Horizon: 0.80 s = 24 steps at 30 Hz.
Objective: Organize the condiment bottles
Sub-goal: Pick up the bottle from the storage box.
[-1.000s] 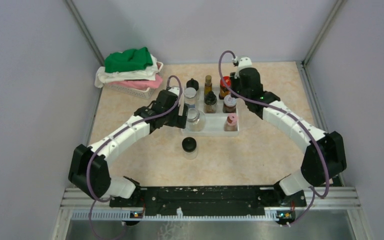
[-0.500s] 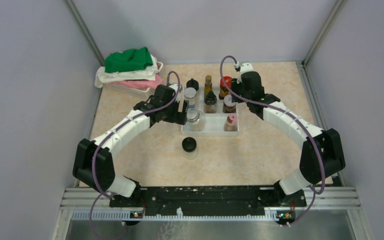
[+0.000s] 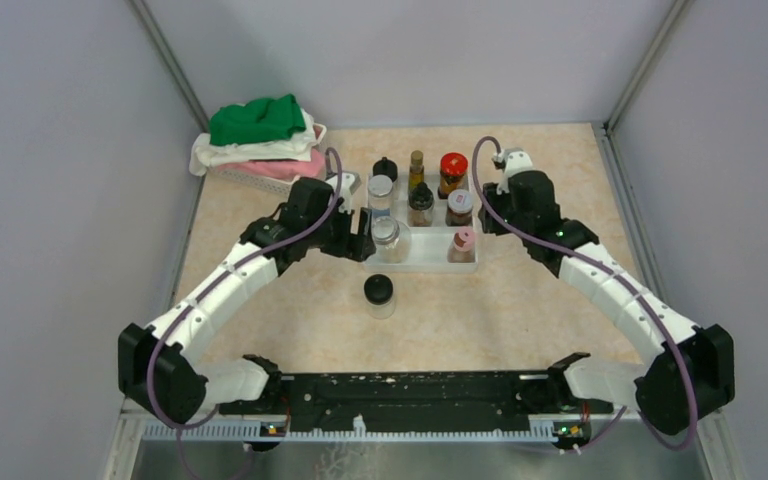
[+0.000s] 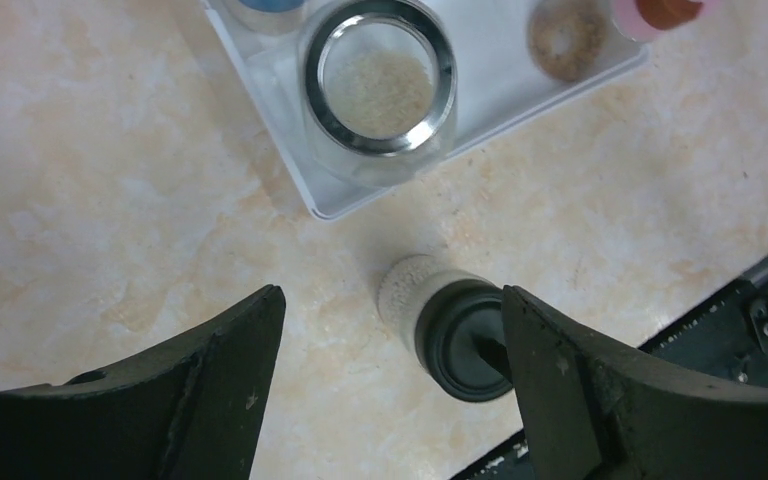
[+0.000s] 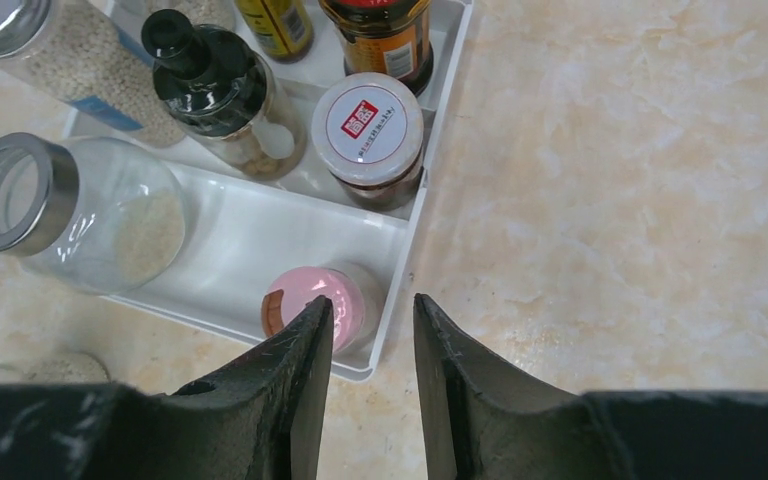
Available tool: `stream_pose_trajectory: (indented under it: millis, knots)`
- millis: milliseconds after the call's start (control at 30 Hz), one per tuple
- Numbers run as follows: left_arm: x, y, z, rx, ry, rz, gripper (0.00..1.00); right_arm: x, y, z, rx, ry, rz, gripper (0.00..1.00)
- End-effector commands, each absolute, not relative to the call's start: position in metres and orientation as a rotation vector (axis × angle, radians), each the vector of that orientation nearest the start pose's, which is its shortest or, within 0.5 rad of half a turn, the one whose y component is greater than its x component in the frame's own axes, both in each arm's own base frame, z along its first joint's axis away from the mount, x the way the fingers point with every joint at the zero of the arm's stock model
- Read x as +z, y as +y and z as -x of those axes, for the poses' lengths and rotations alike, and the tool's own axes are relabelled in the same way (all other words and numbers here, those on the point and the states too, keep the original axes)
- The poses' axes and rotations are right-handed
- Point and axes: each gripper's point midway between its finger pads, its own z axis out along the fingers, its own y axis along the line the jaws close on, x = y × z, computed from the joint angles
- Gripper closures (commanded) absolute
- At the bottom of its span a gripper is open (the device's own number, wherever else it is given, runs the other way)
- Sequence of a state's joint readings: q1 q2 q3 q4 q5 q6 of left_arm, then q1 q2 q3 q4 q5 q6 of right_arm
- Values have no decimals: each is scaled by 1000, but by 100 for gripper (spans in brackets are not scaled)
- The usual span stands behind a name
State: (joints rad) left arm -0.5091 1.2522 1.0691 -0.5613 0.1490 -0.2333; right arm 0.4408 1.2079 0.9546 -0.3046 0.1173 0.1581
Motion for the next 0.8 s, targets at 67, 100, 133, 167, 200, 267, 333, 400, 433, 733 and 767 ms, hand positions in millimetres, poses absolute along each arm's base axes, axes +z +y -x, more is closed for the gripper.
stream_pose_trajectory:
  millis: [67,100,133,167,200,267,333,400,433,733,767]
  knots:
    - [170,-216,-231,-665,2398,-507,13,206,142,-318,302,2106,198,63]
    - [167,-218,-225,-665,2407,-512,13,210,141,-315,310,2100,193,63]
    - [164,-220,-220,-662,2417,-512,13,212,141,-313,317,2098,192,63]
    - [160,-222,-214,-655,2425,-510,13,214,141,-310,322,2094,190,62]
    - [156,-222,-211,-635,2433,-501,13,216,140,-308,326,2093,187,62]
    - [146,-218,-207,-572,2458,-465,12,219,141,-304,342,2091,188,60]
    - [136,-210,-205,-510,2483,-414,11,221,141,-301,357,2093,188,57]
    - [128,-203,-207,-447,2484,-369,11,221,143,-297,376,2098,190,53]
    - [124,-201,-208,-433,2483,-360,11,221,143,-296,382,2100,191,50]
    - [108,-212,-211,-460,2458,-378,10,218,144,-287,410,2113,190,44]
    - [108,-215,-211,-472,2451,-389,10,217,144,-286,410,2114,189,44]
